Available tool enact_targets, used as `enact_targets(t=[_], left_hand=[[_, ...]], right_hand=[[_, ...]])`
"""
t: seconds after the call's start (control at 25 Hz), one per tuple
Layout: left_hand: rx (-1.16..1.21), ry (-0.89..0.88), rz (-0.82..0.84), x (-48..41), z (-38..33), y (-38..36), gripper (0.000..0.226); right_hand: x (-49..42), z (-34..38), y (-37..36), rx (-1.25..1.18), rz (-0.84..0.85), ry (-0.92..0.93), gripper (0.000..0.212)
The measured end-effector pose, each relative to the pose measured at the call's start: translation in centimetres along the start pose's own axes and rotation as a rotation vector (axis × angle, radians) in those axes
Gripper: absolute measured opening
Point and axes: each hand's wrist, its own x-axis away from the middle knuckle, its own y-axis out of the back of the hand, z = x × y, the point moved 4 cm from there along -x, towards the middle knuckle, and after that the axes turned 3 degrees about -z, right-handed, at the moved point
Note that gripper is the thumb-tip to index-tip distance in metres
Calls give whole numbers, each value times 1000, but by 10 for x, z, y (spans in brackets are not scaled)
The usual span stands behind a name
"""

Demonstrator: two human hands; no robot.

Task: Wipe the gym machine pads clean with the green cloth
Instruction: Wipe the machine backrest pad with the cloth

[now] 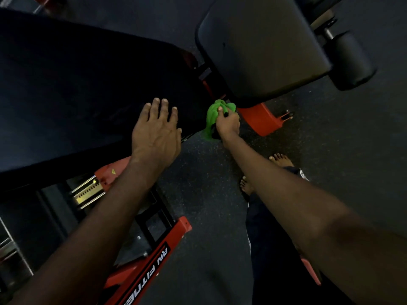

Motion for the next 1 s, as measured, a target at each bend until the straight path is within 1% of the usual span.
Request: enact_targets(t=[0.16, 0.24, 0.36, 0.52, 0.76, 0.84, 0.92, 1.0], left_hand=[[-1, 18, 51, -9, -5, 2, 62], [26, 3, 65, -14, -5, 3, 61], [41, -11, 85, -21, -4, 3, 62], [50, -11, 117, -20, -4, 0, 62], [73, 25, 102, -21, -8, 1, 63], [85, 29, 100, -22, -8, 1, 63], [88, 30, 91, -24, -8, 1, 63], [101, 33, 83, -24, -8, 0, 64]], right_hand=[[29, -4, -2, -1, 31, 46, 47], [29, -3, -5, -23, 2, 57, 45], [0, 0, -3, -8, -59, -9, 43], [-40, -8, 12, 112, 12, -144, 46], [-14, -15, 9, 45, 49, -56, 46], [-17, -9, 5, 31, 8, -36, 44], [-25, -1, 5, 33, -22, -49, 44], [-32, 3, 9, 65, -3, -94, 46]])
